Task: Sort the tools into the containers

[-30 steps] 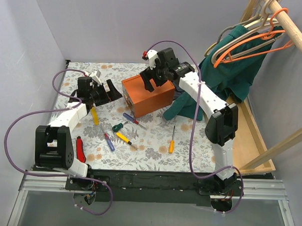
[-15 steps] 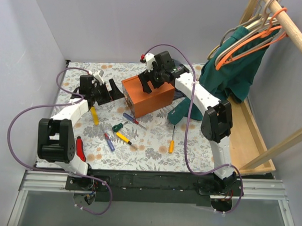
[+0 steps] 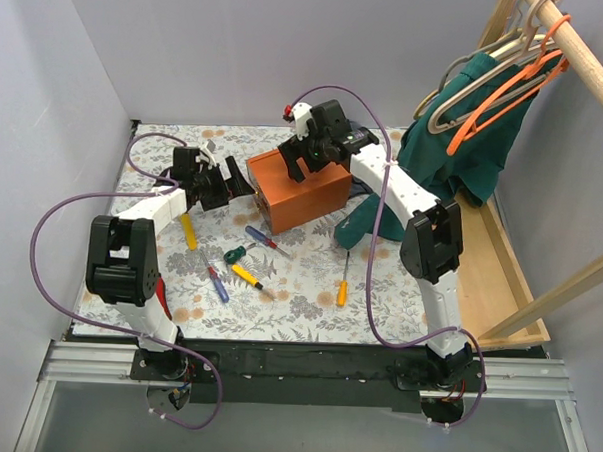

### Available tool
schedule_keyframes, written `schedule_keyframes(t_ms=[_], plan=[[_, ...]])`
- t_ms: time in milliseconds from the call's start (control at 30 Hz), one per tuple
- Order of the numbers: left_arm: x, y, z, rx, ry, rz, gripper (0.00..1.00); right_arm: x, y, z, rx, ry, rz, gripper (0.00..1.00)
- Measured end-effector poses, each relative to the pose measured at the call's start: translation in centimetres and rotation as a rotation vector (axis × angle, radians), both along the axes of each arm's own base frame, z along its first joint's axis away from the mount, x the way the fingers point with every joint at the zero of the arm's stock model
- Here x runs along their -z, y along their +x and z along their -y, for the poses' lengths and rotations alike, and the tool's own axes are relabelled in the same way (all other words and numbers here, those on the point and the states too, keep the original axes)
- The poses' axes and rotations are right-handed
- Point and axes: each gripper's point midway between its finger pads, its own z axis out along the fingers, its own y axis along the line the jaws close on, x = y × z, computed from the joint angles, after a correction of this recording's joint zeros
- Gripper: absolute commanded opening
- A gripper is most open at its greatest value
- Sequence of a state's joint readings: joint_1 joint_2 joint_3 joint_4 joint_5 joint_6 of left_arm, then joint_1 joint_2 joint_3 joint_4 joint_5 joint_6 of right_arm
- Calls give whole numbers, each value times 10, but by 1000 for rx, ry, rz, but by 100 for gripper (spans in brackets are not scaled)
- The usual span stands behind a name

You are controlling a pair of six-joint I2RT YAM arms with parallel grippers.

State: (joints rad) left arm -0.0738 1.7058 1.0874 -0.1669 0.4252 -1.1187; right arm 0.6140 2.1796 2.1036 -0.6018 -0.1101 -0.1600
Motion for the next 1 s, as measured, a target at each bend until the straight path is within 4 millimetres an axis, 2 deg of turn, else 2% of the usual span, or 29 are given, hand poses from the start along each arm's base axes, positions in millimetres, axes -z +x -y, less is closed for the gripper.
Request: schedule_keyframes(t_ms=[200, 367, 633, 767, 1000], plan=[[-13, 7, -1, 5, 16, 2, 97, 0, 10, 2, 20, 15, 14, 99], [-19, 4, 0, 10, 8, 3, 97, 1, 14, 4, 32, 24, 14, 99], [-20, 5, 1, -8, -13, -10, 97, 0, 17, 4, 40, 29, 16, 98], [-26, 16, 9, 6, -40, 12, 96, 0, 17, 4, 40, 29, 16, 99], [-27, 15, 12, 8, -58, 8, 97, 1, 18, 4, 40, 31, 18, 99]])
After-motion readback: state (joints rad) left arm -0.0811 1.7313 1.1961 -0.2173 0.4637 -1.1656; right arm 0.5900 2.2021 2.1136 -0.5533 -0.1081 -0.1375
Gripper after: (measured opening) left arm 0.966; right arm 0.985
